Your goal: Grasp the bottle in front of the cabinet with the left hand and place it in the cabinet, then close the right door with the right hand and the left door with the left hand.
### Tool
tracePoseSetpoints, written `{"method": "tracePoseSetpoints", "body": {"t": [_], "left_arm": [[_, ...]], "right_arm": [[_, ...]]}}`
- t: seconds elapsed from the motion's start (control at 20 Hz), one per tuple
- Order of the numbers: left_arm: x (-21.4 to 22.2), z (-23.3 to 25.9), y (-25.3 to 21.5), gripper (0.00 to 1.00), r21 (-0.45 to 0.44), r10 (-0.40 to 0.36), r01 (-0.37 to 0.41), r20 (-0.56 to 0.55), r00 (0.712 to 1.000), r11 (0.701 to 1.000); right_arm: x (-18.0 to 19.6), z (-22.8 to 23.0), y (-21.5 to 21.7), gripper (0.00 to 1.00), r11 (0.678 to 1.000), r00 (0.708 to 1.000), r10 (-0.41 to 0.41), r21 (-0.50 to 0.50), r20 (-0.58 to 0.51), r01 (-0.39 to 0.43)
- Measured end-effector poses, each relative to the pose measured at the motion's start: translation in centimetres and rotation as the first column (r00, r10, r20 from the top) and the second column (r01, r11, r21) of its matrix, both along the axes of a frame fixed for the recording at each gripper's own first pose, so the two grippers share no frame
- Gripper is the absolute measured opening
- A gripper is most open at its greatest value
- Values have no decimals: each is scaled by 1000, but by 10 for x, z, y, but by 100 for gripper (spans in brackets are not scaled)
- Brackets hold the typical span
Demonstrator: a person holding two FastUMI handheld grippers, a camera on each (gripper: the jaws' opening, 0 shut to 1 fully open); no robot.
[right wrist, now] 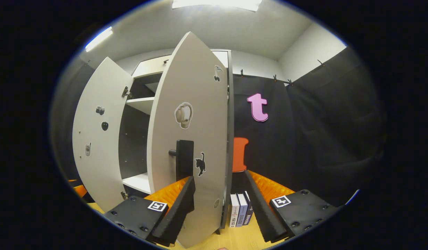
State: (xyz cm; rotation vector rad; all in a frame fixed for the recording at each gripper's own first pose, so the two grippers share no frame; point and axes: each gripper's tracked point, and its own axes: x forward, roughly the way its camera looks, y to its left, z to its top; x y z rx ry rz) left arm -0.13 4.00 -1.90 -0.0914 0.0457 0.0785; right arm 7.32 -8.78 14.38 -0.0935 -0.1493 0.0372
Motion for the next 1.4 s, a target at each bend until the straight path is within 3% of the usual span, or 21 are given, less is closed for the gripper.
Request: {"method": "tracePoseSetpoints", "body": {"t": [0.1, 0.15, 0.3, 0.35, 0.6, 0.9, 1.15, 1.4], "left_arm": [[-4, 1, 8, 94, -6, 19, -19, 4, 1000, 1000], [-6, 2, 11, 94, -10, 29, -29, 4, 1000, 1000], [-11, 3, 22, 94, -14, 62, -62, 6, 998, 998], [-13, 5, 28, 94, -9, 79, -79, 9, 997, 997], [-20, 12, 52, 94, 17, 138, -139, 23, 990, 990], [-25, 18, 83, 94, -73, 220, -217, 30, 975, 973], [-27, 38, 122, 94, -52, 280, -278, 51, 959, 959], [-24, 47, 148, 94, -77, 318, -313, 69, 946, 947]], "right_arm": [[8, -2, 15, 93, 1000, 1000, 25, 1, -1, -25], [10, -4, 25, 86, 999, 999, 52, 7, -8, -52], [19, -5, 53, 89, 993, 993, 114, 14, -16, -114], [22, -7, 60, 96, 992, 992, 126, 8, -22, -126], [44, -26, 80, 96, 989, 986, 149, 11, -74, -149], [71, -37, 93, 95, 985, 981, 157, 82, -110, -149], [95, -41, 105, 95, 989, 985, 140, 69, -100, -134], [86, -39, 109, 95, 991, 987, 122, 74, -104, -115]]}}
